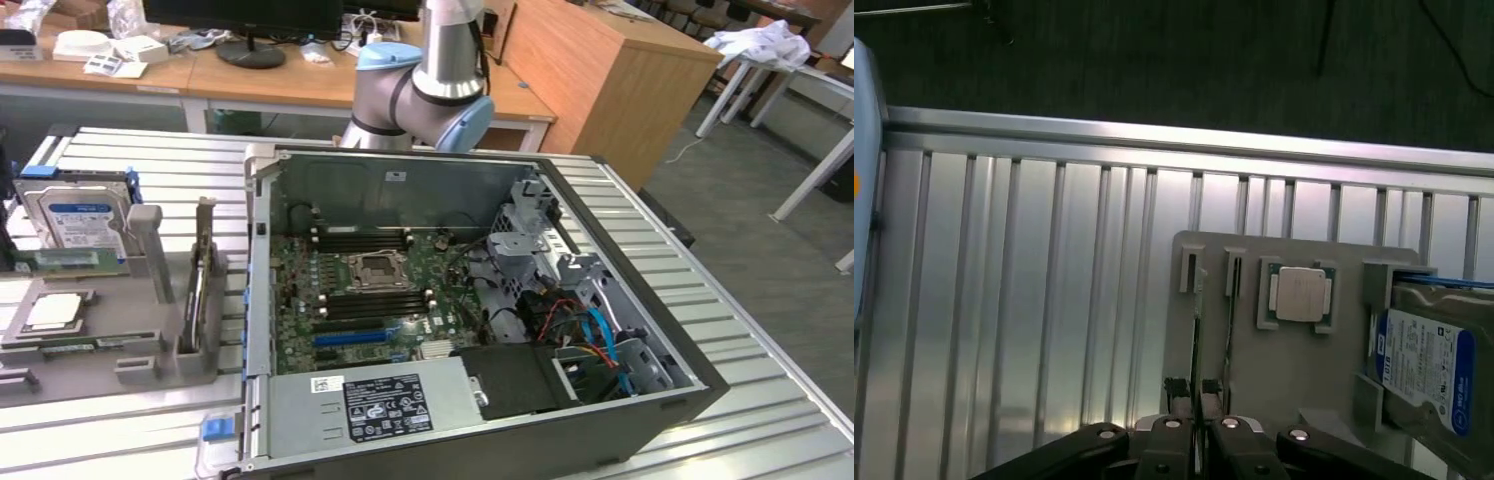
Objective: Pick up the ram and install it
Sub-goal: 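Pick up the ram and move it above insertion slot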
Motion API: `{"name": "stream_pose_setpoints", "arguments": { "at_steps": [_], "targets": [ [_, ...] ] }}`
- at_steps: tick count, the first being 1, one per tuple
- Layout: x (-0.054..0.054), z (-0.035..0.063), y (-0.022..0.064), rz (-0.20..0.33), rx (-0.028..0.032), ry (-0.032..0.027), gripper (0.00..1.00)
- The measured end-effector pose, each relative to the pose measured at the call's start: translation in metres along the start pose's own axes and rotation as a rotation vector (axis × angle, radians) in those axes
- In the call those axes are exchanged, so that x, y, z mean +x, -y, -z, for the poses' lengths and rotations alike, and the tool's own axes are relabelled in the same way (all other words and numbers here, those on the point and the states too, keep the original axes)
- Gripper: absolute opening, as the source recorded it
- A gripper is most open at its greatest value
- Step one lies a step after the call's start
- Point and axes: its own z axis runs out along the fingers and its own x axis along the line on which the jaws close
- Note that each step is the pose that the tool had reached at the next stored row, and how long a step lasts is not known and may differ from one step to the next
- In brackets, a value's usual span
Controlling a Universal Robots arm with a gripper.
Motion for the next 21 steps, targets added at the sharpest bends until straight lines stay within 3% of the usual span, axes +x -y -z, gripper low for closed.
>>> {"name": "stream_pose_setpoints", "arguments": {
  "at_steps": [4,11,18,21],
  "targets": [
    [0.001,0.0151,0.0132,0.002,-0.0007,0.0061,0.13],
    [0.003,0.0238,0.0403,0.006,-0.0047,0.0114,0.13],
    [0.005,0.0251,0.0699,0.007,-0.0221,0.0126,0.13],
    [0.006,0.0255,0.0833,0.008,-0.0266,0.0129,0.13]
  ]
}}
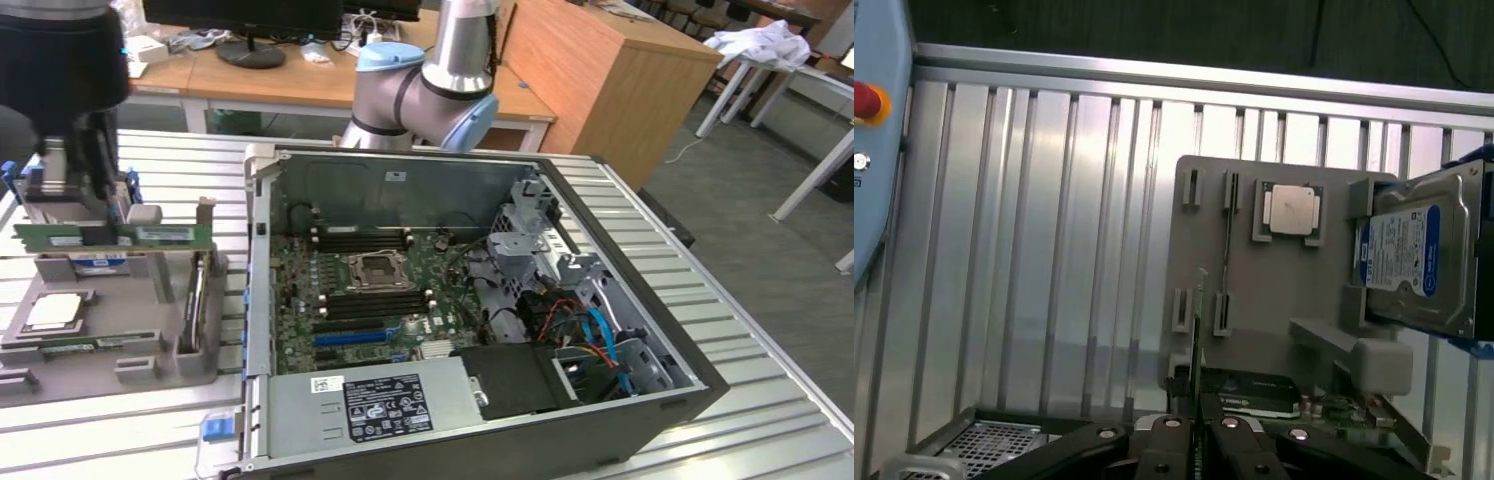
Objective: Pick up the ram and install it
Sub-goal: 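Pick up the ram and move it above insertion slot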
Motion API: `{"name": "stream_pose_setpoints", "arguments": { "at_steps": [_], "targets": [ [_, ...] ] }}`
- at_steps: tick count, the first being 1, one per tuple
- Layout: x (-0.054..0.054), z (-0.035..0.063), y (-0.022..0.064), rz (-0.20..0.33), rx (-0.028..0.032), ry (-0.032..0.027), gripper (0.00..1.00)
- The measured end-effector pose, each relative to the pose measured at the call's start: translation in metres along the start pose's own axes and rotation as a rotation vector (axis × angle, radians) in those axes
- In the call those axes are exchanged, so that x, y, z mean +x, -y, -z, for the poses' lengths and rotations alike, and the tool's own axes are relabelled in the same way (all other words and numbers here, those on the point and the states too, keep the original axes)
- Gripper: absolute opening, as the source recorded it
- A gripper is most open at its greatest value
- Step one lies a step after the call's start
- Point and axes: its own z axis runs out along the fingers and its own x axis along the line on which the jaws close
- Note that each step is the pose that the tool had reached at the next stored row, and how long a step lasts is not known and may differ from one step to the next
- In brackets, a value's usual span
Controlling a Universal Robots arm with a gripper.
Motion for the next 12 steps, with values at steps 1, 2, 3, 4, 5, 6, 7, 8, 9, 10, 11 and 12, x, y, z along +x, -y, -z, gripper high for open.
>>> {"name": "stream_pose_setpoints", "arguments": {
  "at_steps": [1,2,3,4,5,6,7,8,9,10,11,12],
  "targets": [
    [0.000,0.0002,0.0045,0.001,-0.0005,0.0001,0.13],
    [0.001,0.0005,0.0089,0.001,-0.0010,0.0000,0.13],
    [0.001,0.0007,0.0135,0.002,-0.0012,-0.0001,0.13],
    [0.001,0.0010,0.0179,0.003,-0.0014,-0.0001,0.13],
    [0.002,0.0012,0.0223,0.004,-0.0014,-0.0001,0.13],
    [0.002,0.0013,0.0267,0.005,-0.0014,-0.0001,0.13],
    [0.002,0.0016,0.0311,0.006,-0.0016,-0.0002,0.13],
    [0.002,0.0018,0.0354,0.007,-0.0017,0.0002,0.13],
    [0.003,0.0021,0.0398,0.008,-0.0018,0.0007,0.13],
    [0.003,0.0023,0.0445,0.009,-0.0019,0.0016,0.13],
    [0.003,0.0025,0.0491,0.009,-0.0019,0.0022,0.13],
    [0.004,0.0028,0.0537,0.010,-0.0022,0.0026,0.13]
  ]
}}
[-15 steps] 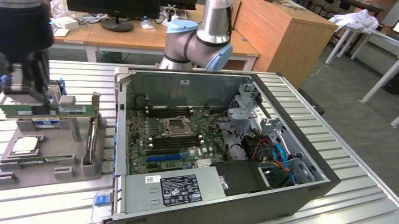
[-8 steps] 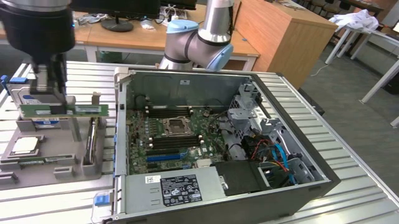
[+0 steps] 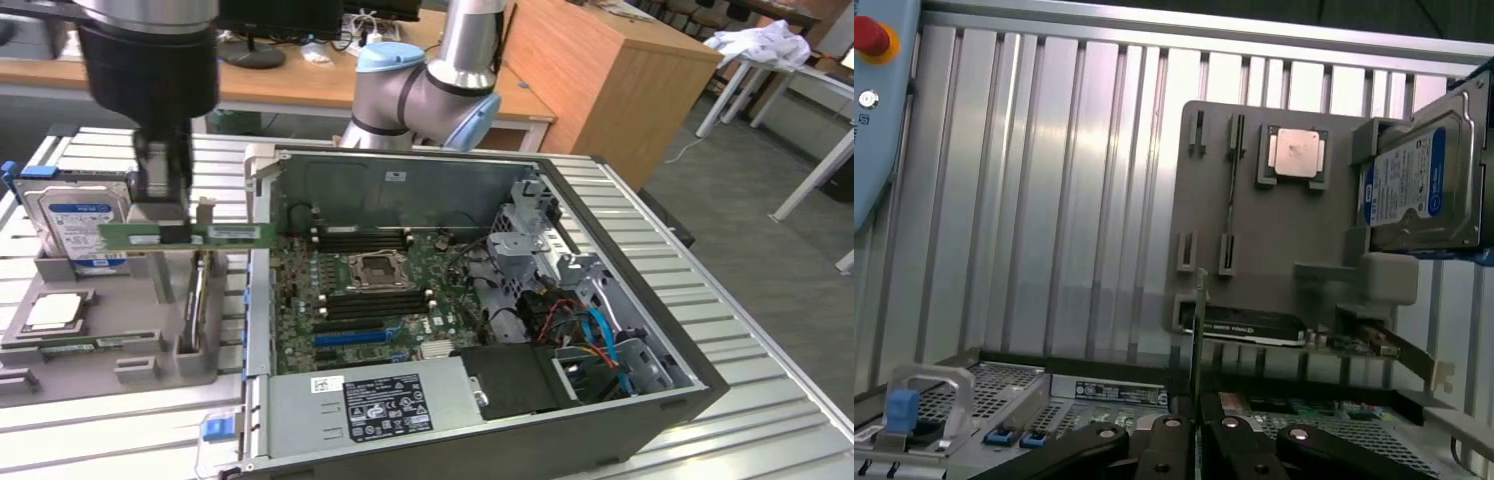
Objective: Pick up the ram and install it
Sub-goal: 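Pick up the ram and move it above insertion slot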
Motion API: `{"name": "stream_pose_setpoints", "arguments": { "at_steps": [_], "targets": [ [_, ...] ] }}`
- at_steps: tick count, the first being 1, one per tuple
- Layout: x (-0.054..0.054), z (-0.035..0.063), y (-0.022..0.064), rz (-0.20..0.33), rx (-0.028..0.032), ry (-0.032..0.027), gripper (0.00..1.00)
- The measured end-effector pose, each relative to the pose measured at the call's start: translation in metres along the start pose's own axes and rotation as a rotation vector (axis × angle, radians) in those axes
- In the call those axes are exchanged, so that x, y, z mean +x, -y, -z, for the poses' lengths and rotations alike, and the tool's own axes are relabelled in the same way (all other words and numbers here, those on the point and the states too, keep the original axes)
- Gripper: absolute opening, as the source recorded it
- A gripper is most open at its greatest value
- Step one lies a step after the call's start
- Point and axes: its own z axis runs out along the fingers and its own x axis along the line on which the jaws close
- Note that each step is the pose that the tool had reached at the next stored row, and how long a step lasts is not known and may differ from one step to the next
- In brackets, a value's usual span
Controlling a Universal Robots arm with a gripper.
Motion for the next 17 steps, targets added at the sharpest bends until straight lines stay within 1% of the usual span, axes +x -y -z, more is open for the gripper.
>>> {"name": "stream_pose_setpoints", "arguments": {
  "at_steps": [9,17],
  "targets": [
    [0.003,0.0022,0.0406,0.005,-0.0039,0.0011,0.13],
    [0.006,0.0042,0.0769,0.006,-0.0087,0.0023,0.13]
  ]
}}
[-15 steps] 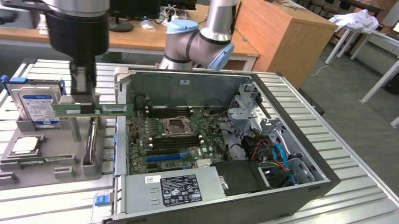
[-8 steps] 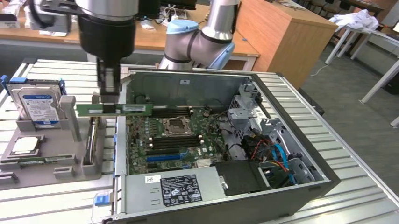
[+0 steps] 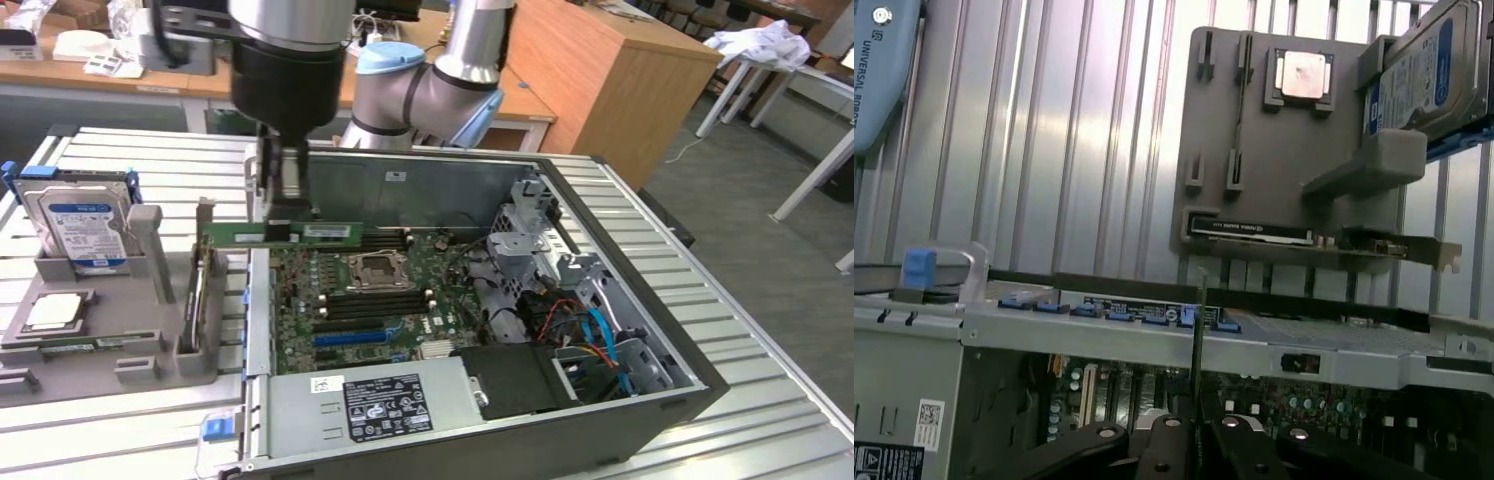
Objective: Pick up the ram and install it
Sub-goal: 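Pick up the ram and move it above insertion slot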
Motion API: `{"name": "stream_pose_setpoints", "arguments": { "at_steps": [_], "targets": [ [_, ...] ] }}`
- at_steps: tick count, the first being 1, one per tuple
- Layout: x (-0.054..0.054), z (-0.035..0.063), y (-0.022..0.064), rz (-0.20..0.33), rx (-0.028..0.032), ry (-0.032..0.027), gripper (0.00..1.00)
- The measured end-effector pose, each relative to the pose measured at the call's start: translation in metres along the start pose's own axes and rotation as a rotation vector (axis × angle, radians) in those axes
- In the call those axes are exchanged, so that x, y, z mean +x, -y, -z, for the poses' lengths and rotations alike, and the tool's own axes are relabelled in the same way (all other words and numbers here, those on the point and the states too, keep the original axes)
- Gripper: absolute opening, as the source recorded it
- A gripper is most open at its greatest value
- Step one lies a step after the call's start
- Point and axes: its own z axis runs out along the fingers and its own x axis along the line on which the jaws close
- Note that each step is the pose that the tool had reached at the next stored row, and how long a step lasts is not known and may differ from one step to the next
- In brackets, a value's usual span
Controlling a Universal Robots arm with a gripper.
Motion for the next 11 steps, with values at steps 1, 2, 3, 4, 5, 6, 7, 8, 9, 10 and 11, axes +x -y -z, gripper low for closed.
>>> {"name": "stream_pose_setpoints", "arguments": {
  "at_steps": [1,2,3,4,5,6,7,8,9,10,11],
  "targets": [
    [0.000,0.0003,0.0046,0.001,-0.0005,0.0003,0.13],
    [0.001,0.0005,0.0089,0.002,-0.0010,0.0004,0.13],
    [0.001,0.0008,0.0131,0.002,-0.0017,0.0006,0.13],
    [0.001,0.0011,0.0172,0.004,-0.0023,0.0007,0.13],
    [0.002,0.0014,0.0216,0.005,-0.0030,0.0006,0.13],
    [0.002,0.0016,0.0256,0.006,-0.0038,0.0008,0.13],
    [0.002,0.0018,0.0298,0.007,-0.0046,0.0009,0.13],
    [0.003,0.0021,0.0340,0.008,-0.0056,0.0009,0.13],
    [0.003,0.0024,0.0381,0.009,-0.0066,0.0008,0.13],
    [0.004,0.0026,0.0422,0.011,-0.0075,0.0009,0.13],
    [0.004,0.0028,0.0459,0.012,-0.0081,0.0009,0.13]
  ]
}}
